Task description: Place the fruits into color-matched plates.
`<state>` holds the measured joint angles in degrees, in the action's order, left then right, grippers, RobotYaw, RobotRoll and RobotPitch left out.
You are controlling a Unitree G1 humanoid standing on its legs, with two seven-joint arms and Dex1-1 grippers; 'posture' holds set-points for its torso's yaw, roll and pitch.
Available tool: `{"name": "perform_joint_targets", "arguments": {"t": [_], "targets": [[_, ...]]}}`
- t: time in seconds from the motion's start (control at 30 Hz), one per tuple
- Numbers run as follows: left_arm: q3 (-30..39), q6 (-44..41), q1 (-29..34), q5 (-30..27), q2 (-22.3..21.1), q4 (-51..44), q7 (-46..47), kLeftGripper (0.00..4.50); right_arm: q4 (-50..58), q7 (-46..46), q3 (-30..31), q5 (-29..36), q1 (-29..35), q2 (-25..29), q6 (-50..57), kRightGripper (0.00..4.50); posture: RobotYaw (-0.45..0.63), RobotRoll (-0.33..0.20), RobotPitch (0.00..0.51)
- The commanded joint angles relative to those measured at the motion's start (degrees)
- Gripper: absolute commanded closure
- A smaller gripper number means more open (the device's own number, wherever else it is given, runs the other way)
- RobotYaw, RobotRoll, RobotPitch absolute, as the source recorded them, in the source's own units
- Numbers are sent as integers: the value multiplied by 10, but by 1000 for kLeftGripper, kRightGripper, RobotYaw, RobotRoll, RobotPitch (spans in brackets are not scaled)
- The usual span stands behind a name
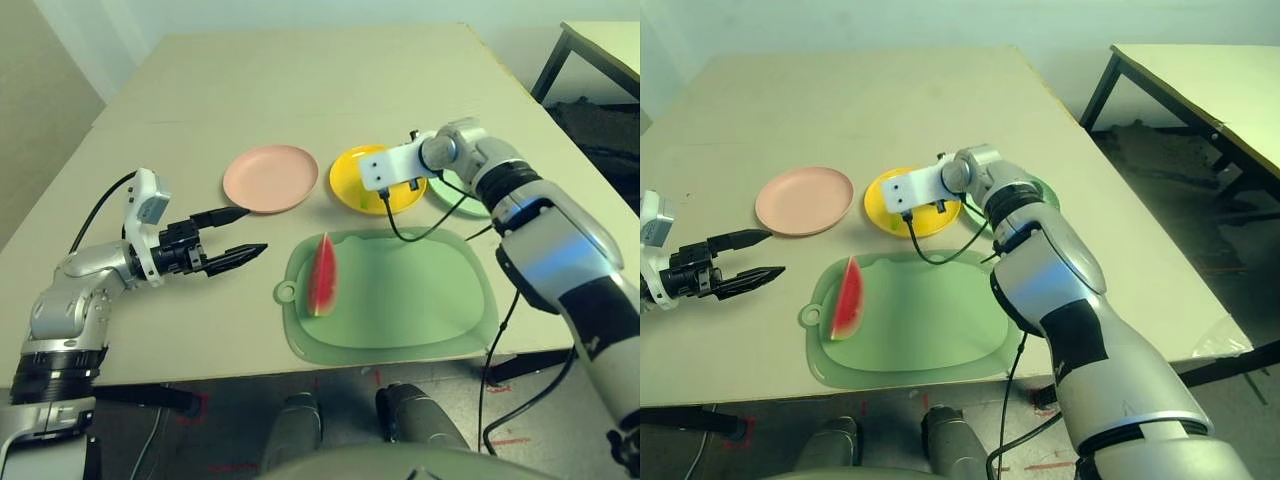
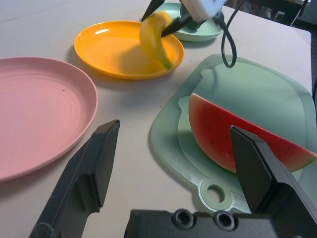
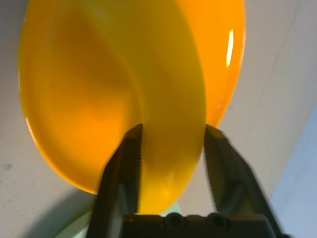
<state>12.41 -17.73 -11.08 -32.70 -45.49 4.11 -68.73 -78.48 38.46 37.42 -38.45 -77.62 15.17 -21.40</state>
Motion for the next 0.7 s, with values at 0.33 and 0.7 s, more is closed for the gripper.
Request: {"name": "perform_joint_targets", "arguments": {"t": [0.33,0.7], "targets": [[-2,23,14,17,8,-2,-1,0,5,37,-76,55,-19,34,1,9,9,0,89],[-3,70,16,32,9,34,-16,0,110,317,-369,360,53,176,198,9,-32,0,84]]}}
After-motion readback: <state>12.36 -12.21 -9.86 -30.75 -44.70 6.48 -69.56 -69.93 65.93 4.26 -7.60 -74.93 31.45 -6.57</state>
